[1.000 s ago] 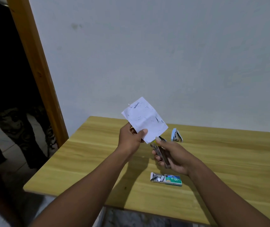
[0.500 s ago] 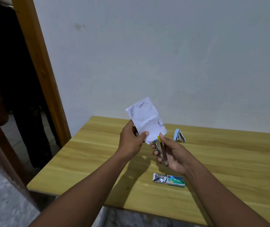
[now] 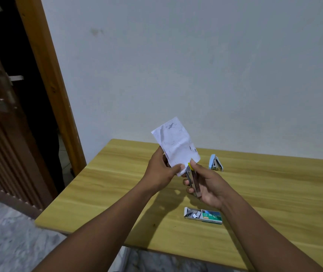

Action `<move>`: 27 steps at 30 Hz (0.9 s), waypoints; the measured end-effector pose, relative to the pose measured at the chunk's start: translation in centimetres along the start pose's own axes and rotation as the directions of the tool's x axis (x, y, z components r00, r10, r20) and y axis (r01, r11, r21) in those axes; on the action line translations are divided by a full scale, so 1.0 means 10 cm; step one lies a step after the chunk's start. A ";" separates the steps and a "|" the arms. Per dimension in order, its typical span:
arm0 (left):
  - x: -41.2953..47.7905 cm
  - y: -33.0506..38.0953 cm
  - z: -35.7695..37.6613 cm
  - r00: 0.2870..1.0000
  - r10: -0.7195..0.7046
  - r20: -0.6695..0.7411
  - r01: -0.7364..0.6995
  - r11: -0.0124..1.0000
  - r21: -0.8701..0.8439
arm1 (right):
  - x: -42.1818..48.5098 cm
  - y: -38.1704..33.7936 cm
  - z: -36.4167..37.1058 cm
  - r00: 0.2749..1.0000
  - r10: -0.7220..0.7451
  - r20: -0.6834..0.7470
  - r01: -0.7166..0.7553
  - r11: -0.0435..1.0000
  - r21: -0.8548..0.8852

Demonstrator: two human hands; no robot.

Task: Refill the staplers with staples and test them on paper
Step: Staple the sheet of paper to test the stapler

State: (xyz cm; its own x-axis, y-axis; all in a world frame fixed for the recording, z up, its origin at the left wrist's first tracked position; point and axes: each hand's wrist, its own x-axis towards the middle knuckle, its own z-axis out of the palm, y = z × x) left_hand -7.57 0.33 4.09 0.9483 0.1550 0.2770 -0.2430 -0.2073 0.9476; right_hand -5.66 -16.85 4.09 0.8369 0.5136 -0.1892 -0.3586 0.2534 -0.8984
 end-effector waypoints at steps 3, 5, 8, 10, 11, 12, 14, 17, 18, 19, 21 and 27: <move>0.02 -0.02 -0.01 0.999 -0.025 -0.028 0.025 0.999 0.019 | 0.01 0.00 -0.02 1.000 -0.003 0.011 0.003 1.000 -0.017; 0.04 -0.02 -0.02 0.999 -0.023 -0.046 0.024 0.999 0.042 | -0.01 0.01 -0.03 1.000 -0.001 0.008 0.001 1.000 -0.010; 0.05 -0.02 -0.02 0.998 -0.008 -0.057 0.012 0.997 0.075 | -0.03 0.01 -0.04 1.000 0.010 -0.017 -0.010 1.000 0.012; 0.05 -0.02 -0.02 0.999 0.006 -0.053 -0.001 0.996 0.092 | -0.03 0.01 -0.04 0.999 0.018 -0.032 -0.018 1.000 0.012; 0.05 -0.02 -0.02 0.999 0.009 -0.046 -0.004 0.995 0.096 | -0.03 0.01 -0.04 0.999 0.022 -0.033 -0.021 1.000 0.010; 0.05 -0.01 -0.02 0.999 0.009 -0.039 -0.006 0.995 0.095 | -0.03 0.02 -0.04 0.999 0.024 -0.027 -0.024 1.000 0.008; 0.05 0.00 -0.01 0.999 0.010 -0.033 -0.007 0.996 0.093 | -0.02 0.02 -0.04 1.000 0.023 -0.009 -0.023 1.000 0.000; 0.04 0.02 0.00 1.000 0.016 -0.024 -0.013 0.993 0.115 | -0.01 0.03 -0.01 1.000 0.013 -0.001 -0.013 1.000 -0.009; 0.03 0.02 0.00 1.000 0.018 -0.019 -0.015 0.992 0.125 | -0.01 0.03 0.00 1.000 0.009 0.000 -0.009 1.000 -0.004; 0.03 0.02 0.00 1.000 0.021 -0.015 -0.019 0.990 0.138 | -0.01 0.03 0.00 1.000 0.008 0.002 -0.008 1.000 0.003; 0.03 0.03 -0.02 0.999 0.042 -0.021 -0.038 0.986 0.165 | -0.01 0.04 -0.01 1.000 0.014 0.001 -0.014 1.000 0.008; -0.02 0.05 -0.04 0.994 0.109 0.017 -0.110 0.965 0.238 | 0.00 0.07 -0.02 0.998 0.030 -0.059 -0.028 0.999 0.047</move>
State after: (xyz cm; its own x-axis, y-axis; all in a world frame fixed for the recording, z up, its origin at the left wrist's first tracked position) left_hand -7.95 0.61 4.58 0.9195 0.1155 0.3758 -0.2898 -0.4466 0.8465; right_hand -5.83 -16.90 3.38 0.8487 0.4714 -0.2397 -0.4006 0.2773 -0.8733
